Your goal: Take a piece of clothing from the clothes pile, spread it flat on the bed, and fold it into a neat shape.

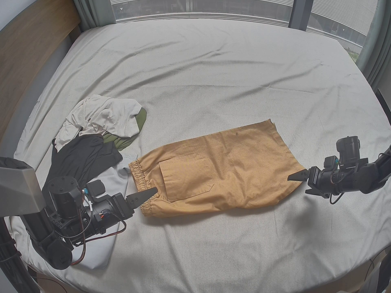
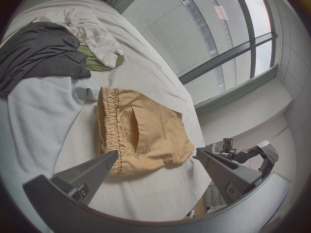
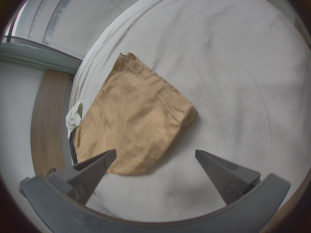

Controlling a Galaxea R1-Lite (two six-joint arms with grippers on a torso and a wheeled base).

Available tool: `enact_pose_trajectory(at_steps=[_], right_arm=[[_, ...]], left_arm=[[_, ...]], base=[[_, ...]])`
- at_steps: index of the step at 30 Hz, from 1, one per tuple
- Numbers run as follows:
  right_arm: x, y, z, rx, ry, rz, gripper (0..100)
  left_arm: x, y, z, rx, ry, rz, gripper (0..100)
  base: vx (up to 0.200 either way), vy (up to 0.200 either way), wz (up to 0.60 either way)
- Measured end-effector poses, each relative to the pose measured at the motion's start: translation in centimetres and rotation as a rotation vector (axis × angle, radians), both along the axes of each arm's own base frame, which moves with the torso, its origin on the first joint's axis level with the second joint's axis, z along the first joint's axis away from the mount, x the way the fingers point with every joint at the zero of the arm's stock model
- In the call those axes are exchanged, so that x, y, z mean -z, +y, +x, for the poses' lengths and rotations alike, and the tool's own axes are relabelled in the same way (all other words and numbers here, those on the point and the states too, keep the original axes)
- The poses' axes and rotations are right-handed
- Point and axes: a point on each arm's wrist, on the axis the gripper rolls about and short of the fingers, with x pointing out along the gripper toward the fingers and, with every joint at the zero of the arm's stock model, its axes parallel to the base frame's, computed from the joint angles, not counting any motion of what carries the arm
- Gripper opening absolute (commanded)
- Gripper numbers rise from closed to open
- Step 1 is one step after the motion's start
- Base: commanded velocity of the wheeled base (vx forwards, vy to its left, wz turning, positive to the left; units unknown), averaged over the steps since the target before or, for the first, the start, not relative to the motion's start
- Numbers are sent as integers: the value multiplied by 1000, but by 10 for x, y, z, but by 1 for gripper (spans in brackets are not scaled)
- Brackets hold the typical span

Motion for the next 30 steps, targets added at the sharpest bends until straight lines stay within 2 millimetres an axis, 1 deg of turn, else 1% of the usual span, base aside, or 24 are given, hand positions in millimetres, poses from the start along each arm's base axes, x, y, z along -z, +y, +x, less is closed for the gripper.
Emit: enact_pose_trajectory(at_steps=[9, 18, 22, 30], right_arm=[[14, 3, 19, 22, -21, 35, 100], [16, 15, 34, 40, -112, 107, 100], [18, 23, 37, 40, -146, 145, 100], [30, 35, 41, 21, -210, 171, 100]], left_arm=[[0, 0, 0, 0, 0, 0, 100], [0, 1, 0, -1, 0, 0, 100], [0, 1, 0, -2, 0, 0, 100], [0, 1, 0, -7, -1, 1, 100]], base=[[0, 0, 0], [0, 0, 0], [0, 0, 0], [0, 0, 0]])
